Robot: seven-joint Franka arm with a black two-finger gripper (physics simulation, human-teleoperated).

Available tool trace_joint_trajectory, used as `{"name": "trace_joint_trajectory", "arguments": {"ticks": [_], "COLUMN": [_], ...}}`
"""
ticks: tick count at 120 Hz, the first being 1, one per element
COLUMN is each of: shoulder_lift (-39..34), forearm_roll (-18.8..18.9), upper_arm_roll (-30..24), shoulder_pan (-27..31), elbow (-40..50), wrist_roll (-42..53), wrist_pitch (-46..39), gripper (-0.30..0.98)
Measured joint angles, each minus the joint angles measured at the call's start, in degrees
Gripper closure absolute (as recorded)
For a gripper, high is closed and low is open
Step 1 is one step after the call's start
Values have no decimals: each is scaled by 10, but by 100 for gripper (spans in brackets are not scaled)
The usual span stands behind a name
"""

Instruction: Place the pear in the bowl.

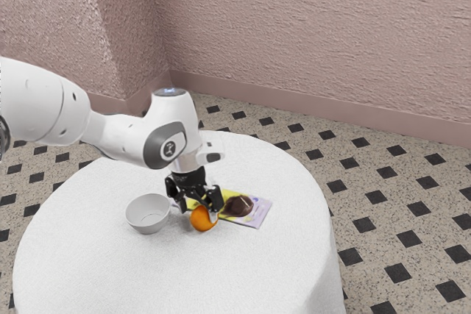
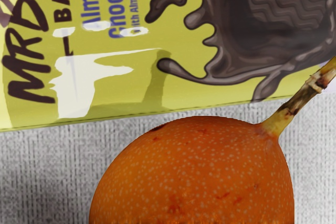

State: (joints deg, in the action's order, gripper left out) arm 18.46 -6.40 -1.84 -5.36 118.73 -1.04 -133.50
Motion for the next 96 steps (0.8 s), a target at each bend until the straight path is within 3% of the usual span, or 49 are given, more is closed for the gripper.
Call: {"name": "trace_joint_trajectory", "arguments": {"ticks": [49,96], "shoulder_lift": [14,10], "forearm_roll": [-7,-1], "upper_arm_roll": [-9,-10], "shoulder_pan": [1,8], "elbow": [1,1], "wrist_roll": [1,-11], "wrist_pitch": [-28,-36], "gripper": [4,50]}}
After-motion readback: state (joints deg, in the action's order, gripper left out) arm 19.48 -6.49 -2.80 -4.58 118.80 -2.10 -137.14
